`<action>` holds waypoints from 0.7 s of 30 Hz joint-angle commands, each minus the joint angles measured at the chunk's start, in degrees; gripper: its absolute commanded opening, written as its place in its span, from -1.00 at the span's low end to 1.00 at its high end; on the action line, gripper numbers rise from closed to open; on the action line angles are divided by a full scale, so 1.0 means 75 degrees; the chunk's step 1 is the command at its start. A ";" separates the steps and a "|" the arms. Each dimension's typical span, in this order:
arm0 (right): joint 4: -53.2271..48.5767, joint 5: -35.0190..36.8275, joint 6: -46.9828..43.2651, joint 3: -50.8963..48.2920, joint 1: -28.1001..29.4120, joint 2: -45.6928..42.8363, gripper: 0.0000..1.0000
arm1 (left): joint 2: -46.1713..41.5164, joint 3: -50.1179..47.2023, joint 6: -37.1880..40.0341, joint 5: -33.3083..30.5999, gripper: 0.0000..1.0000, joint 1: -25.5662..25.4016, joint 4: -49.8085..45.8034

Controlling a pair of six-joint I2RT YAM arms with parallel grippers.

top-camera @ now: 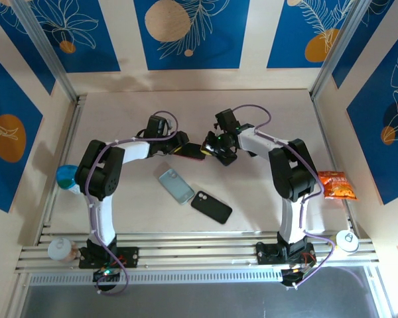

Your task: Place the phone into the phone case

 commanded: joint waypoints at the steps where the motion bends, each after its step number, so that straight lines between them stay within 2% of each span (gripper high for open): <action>1: 0.0102 -0.0033 -0.0167 -0.0125 0.0134 0.0026 -1.00 | 0.0142 0.0171 0.0338 -0.0114 0.02 -0.0050 -0.0378; 21: -0.0457 0.0742 -0.0801 0.0244 0.0343 0.0558 -1.00 | 0.0162 -0.0052 0.0521 -0.0284 0.00 -0.0017 -0.0635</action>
